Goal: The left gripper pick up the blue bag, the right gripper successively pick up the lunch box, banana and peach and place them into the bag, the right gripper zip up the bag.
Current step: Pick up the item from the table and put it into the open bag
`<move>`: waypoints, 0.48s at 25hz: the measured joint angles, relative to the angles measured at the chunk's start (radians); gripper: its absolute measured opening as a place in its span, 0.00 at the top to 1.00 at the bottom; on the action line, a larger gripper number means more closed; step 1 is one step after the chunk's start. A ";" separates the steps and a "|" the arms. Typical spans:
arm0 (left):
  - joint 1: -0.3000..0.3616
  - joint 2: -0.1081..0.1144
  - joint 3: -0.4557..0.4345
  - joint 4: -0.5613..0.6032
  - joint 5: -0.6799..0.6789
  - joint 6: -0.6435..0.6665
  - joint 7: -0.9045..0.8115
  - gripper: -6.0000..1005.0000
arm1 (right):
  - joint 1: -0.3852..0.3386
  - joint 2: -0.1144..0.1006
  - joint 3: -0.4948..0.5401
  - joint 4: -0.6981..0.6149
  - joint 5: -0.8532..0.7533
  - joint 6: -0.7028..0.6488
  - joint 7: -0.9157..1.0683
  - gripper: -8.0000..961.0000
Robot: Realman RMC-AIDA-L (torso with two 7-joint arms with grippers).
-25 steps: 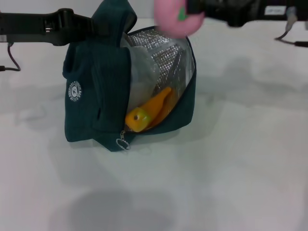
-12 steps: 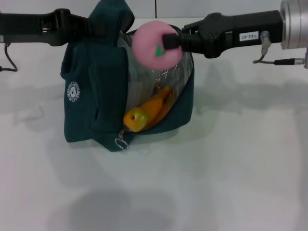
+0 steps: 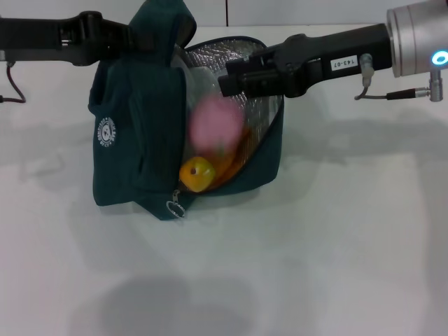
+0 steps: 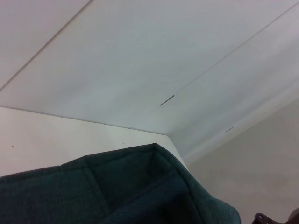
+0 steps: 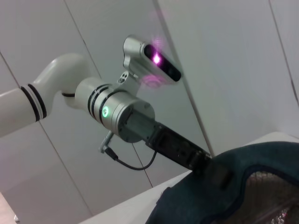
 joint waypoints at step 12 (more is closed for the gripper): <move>0.004 -0.001 0.000 0.000 -0.001 0.000 0.003 0.96 | -0.110 -0.007 0.184 -0.004 0.033 -0.010 0.188 0.35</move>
